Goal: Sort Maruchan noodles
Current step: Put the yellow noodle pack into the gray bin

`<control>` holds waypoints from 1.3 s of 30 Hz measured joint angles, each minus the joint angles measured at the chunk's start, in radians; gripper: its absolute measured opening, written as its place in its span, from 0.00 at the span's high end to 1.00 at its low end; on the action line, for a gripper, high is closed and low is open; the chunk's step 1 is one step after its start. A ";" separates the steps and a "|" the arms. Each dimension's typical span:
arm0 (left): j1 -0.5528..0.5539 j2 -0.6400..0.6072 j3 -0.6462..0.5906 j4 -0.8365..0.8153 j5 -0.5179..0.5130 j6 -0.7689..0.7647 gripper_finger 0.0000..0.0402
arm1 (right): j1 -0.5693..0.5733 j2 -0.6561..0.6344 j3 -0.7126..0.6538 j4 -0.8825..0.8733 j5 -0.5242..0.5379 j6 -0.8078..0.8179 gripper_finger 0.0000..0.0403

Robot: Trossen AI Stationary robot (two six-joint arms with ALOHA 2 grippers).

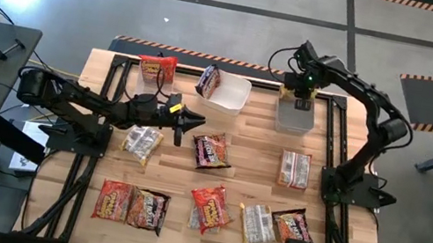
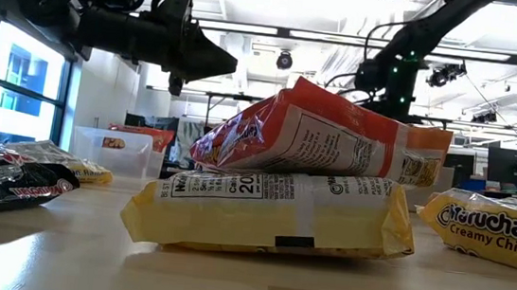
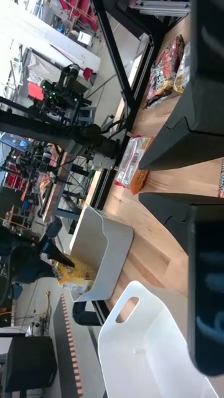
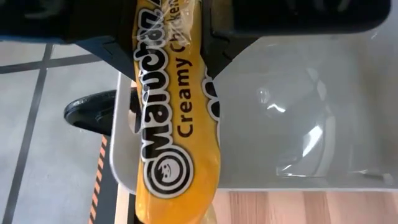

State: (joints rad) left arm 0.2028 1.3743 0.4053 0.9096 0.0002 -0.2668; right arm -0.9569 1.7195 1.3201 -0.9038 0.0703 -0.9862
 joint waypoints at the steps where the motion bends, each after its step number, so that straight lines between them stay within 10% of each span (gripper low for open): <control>1: 0.000 0.000 0.000 0.000 0.000 0.000 0.86 | 0.000 0.004 0.000 0.001 0.000 0.000 0.81; 13: 0.000 0.000 0.000 -0.009 0.000 0.001 0.86 | -0.028 0.060 0.000 0.032 -0.018 0.044 0.79; 26: 0.000 0.000 0.000 -0.009 0.000 0.002 0.86 | -0.023 0.067 0.000 0.101 0.115 0.087 0.47; 39: 0.000 0.000 0.000 -0.025 0.000 0.016 0.86 | -0.023 0.022 0.000 0.133 0.123 0.069 0.45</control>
State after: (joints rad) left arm 0.2028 1.3743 0.4053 0.8850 0.0002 -0.2512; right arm -0.9794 1.7411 1.3201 -0.7708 0.1928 -0.9173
